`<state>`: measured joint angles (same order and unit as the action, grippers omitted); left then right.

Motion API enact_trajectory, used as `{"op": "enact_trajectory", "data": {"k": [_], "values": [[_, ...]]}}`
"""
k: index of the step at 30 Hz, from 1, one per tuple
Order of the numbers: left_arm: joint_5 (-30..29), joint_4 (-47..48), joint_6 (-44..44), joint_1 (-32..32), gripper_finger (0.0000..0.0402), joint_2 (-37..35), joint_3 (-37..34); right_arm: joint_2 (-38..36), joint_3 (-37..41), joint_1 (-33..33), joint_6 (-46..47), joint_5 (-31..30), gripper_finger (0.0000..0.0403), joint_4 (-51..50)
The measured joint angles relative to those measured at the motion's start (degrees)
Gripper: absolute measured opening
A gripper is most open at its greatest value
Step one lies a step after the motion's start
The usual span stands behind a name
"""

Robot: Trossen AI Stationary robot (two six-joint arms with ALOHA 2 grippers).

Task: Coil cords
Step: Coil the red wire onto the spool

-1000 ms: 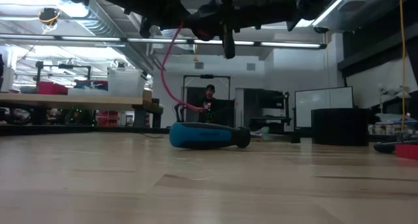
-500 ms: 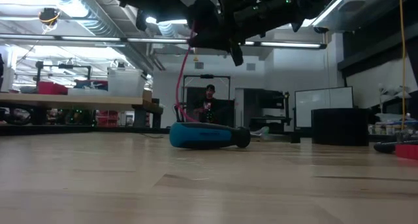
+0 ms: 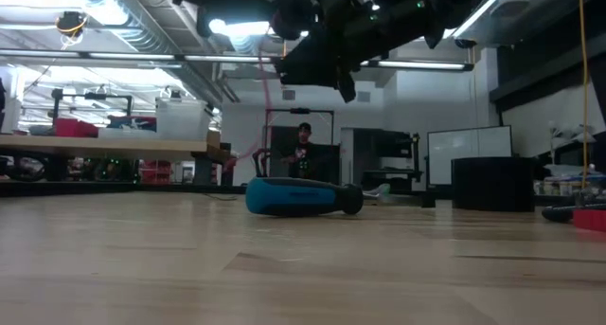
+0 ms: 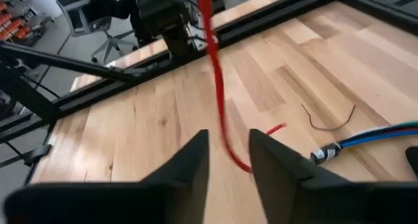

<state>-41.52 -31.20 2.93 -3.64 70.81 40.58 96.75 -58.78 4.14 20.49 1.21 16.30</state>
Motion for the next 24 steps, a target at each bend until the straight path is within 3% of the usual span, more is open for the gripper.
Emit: {"op": "enact_trajectory", "data": {"k": [6,15,24], "values": [[-1.0,0.4,-1.9,0.0,0.0,-2.7,0.0,0.0,0.0,0.0,0.0,0.0,0.0171,-1.2],[-1.2,0.7,-5.2,0.0,0.0,-6.5,0.0,0.0,0.0,0.0,0.0,0.0,0.0182,-1.2],[-1.2,0.7,-7.7,0.0,0.0,-7.1,0.0,0.0,0.0,0.0,0.2,10.9,0.0182,-0.1]]}}
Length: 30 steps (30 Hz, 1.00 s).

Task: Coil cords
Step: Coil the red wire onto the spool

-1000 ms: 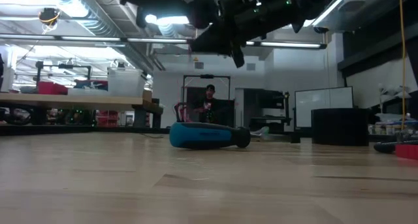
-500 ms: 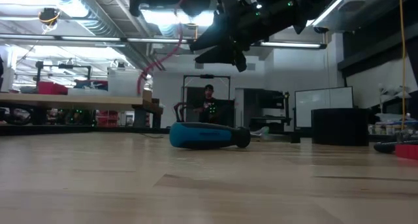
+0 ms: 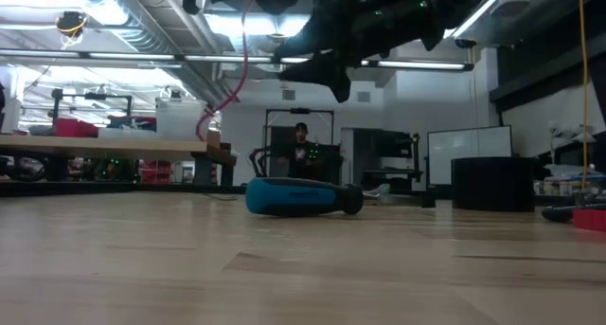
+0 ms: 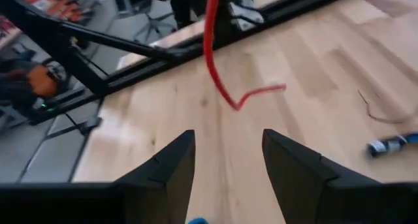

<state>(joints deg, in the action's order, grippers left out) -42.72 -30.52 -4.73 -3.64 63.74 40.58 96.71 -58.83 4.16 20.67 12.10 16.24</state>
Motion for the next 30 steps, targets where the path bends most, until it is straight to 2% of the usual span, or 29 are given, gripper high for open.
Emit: {"op": "enact_trajectory", "data": {"k": [8,20,30], "values": [[0.0,-0.2,1.7,0.0,0.0,0.0,0.0,0.0,0.0,0.0,0.0,-2.9,0.0182,4.6],[0.1,-0.6,1.7,0.0,0.0,0.0,0.0,-0.1,0.0,-2.4,-1.7,-1.7,0.0182,6.8],[0.1,-2.0,1.8,0.0,0.0,0.0,-0.1,-0.1,0.0,-4.7,-3.2,-14.7,0.0182,6.8]]}}
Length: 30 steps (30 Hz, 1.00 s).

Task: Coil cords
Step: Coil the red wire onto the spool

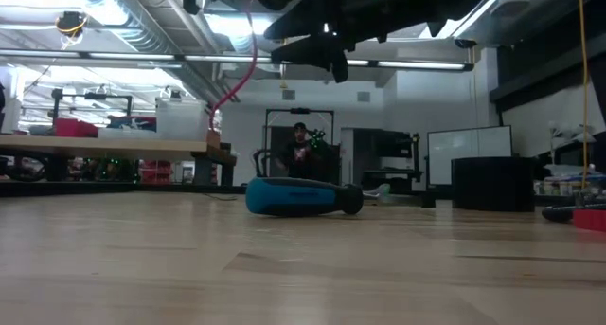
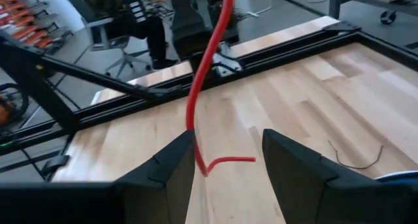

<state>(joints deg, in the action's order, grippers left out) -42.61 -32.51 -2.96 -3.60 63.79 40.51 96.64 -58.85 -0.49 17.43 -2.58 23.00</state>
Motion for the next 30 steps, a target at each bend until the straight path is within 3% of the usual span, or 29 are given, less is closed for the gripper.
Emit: {"op": "enact_trajectory", "data": {"k": [9,22,30], "values": [[0.0,0.0,0.0,0.0,0.0,0.1,0.0,0.0,0.0,-0.9,0.1,1.7,0.0182,-0.1],[0.0,0.5,0.0,-0.3,0.0,0.1,0.0,5.5,0.0,-2.5,-0.2,-4.0,0.0182,3.9],[0.0,0.5,0.0,-0.3,0.0,0.1,0.0,8.2,-0.4,-2.5,-0.2,-1.3,0.0182,8.1]]}}
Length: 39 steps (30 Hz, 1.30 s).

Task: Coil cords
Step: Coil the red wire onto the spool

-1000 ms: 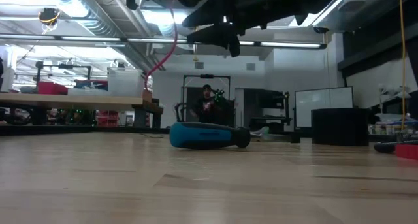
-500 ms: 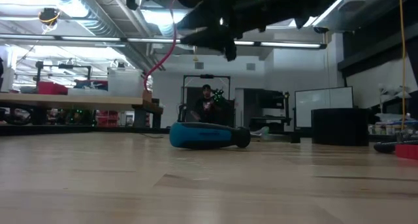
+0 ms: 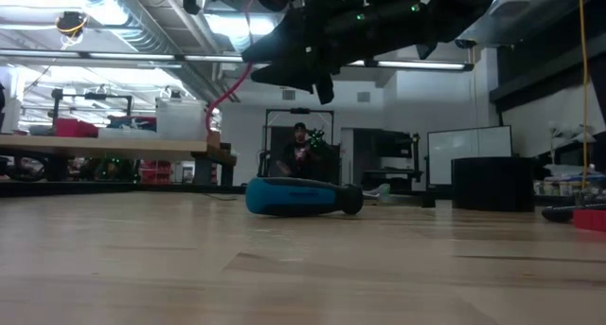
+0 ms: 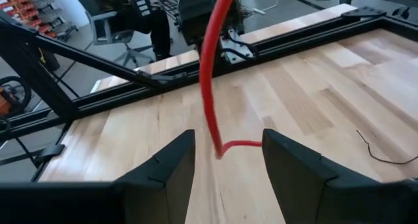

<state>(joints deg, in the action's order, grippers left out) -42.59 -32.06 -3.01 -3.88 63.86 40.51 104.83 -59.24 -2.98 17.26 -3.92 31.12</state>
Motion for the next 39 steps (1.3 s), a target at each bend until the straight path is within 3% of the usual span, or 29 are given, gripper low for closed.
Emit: {"op": "enact_trajectory", "data": {"k": [9,19,28,39], "values": [[0.0,-0.1,0.0,0.0,0.0,0.0,0.0,0.0,-0.1,0.0,0.0,0.0,0.0164,0.3],[0.0,-0.1,0.0,0.0,0.0,0.0,0.0,0.0,-0.1,0.0,-0.6,0.0,0.0012,-0.1],[0.1,0.8,-0.2,-0.7,0.0,0.0,0.0,-1.4,-0.3,2.8,-0.8,0.3,0.0007,-12.8],[-0.9,9.3,2.3,-2.1,0.0,-0.1,0.0,-3.8,-0.1,9.9,-2.6,2.1,0.0004,-20.0]]}}
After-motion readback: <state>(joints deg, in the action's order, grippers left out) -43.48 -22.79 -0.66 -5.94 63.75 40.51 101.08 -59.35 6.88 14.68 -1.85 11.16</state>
